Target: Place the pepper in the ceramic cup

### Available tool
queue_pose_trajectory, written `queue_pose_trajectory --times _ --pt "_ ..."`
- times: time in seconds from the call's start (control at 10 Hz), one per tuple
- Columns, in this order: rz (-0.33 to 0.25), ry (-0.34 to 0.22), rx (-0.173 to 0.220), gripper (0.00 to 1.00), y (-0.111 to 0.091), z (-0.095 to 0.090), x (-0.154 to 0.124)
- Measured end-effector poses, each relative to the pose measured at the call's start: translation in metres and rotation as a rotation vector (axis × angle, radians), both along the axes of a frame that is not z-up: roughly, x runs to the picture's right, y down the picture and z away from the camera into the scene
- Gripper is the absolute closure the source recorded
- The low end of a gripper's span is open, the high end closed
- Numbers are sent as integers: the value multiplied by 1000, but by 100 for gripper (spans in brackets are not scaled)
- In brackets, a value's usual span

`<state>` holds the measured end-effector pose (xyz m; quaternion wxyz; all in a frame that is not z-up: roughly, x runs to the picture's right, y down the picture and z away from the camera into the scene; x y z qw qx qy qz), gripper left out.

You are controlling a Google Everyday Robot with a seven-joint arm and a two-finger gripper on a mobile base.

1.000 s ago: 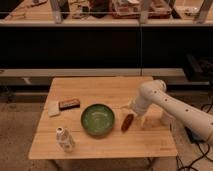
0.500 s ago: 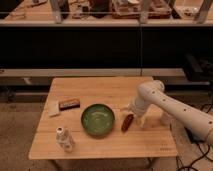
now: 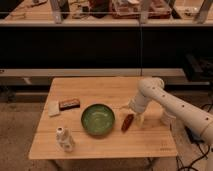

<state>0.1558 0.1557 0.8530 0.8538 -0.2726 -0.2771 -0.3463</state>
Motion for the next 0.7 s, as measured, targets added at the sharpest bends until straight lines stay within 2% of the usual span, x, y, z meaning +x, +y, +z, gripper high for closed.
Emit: queue_pose_trajectory --times 0.4,0.7 --pt "-19 -15 -6 20 -1 7 0" --pt "-29 -26 10 20 -3 6 -4"
